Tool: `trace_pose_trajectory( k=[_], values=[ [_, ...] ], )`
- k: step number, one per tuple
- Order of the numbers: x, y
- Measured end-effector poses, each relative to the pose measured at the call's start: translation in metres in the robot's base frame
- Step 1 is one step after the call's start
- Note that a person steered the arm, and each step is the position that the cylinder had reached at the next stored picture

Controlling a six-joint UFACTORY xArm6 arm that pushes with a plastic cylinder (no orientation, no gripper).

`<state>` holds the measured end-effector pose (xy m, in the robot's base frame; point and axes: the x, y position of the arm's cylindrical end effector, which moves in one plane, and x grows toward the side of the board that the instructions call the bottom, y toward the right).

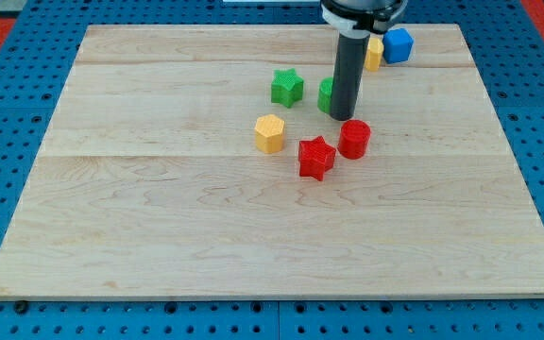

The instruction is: Push the green circle into the green star

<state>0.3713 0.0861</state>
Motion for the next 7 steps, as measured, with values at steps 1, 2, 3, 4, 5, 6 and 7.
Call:
trace_pose_trajectory(
  k=[1, 2, 3, 4, 5, 6, 7],
  values=[
    [-0.014, 0.000],
    [-0.012, 0.003],
    [-0.012, 0.031],
    [-0.014, 0.071],
    [-0.037, 0.079],
    [-0.060, 0.068],
    [-0.063, 0.036]
  ],
)
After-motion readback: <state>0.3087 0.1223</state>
